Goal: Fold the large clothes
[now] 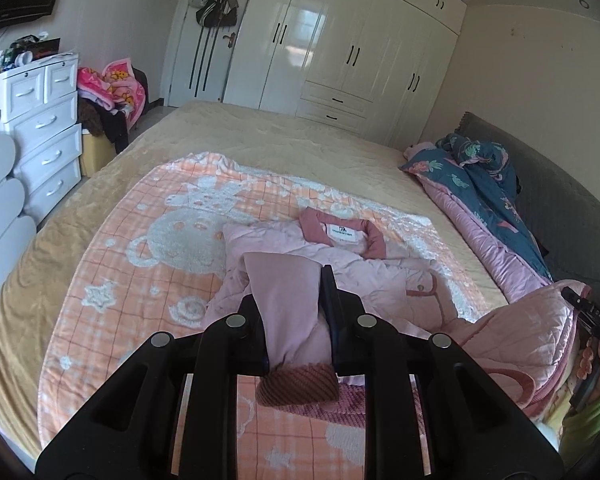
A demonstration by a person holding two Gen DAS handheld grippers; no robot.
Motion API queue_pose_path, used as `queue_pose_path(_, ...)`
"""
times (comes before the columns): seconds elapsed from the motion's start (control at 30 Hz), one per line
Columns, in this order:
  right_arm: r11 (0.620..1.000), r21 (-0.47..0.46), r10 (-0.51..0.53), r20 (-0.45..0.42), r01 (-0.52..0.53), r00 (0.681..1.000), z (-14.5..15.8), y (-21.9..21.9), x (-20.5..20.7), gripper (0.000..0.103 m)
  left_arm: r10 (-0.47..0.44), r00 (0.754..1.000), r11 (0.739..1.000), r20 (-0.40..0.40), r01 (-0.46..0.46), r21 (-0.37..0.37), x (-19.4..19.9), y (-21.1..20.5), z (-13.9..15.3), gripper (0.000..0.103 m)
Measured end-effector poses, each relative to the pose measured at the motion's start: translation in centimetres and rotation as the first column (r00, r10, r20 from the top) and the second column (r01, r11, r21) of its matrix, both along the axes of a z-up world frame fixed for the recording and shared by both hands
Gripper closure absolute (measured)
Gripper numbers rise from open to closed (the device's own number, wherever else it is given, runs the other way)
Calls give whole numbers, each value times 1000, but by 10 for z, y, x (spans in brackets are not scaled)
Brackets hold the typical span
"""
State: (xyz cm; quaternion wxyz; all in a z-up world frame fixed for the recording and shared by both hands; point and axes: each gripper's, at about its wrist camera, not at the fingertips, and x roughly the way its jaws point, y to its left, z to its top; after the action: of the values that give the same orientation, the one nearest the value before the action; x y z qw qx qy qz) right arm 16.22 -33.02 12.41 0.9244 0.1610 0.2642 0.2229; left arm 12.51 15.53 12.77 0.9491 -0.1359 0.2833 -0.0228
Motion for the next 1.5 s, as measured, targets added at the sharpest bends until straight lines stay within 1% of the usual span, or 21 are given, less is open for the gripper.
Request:
queue_pose_path(0.23,1000,14,-12,30,12,999,17,1,20,88,23,999,999,23,-23,-22,19,10,15,91)
queue_pose_path(0.47,999,26,-40,25,39,999,23,1,55,88,67,997,998,40,-67,10,42,13,19,90)
queue_pose_path(0.7,997,43,-61,-6,61,998,16,0,91,88,96,994,994,54,-98,53,63,12,13,89)
queue_pose_path(0.8,996,48,-69,-28,71,997,12,0,106,88,109,993,991,47,-112,71,74,12,8,88)
queue_pose_path(0.93,996,43,-78,-54,80,996,7,2,124,88,121,992,989,45,-124,75,85,15,3,88)
queue_pose_path(1.1,995,44,-90,-99,95,991,-3,2,147,88,132,990,984,38,-136,113,102,12,-4,88)
queue_pose_path(1.4,993,55,-98,-161,108,982,-23,1,180,87,145,989,976,10,-145,165,135,11,-18,88)
queue_pose_path(1.5,992,71,-94,-177,108,980,-28,0,189,86,151,989,975,2,-149,166,143,10,-22,88)
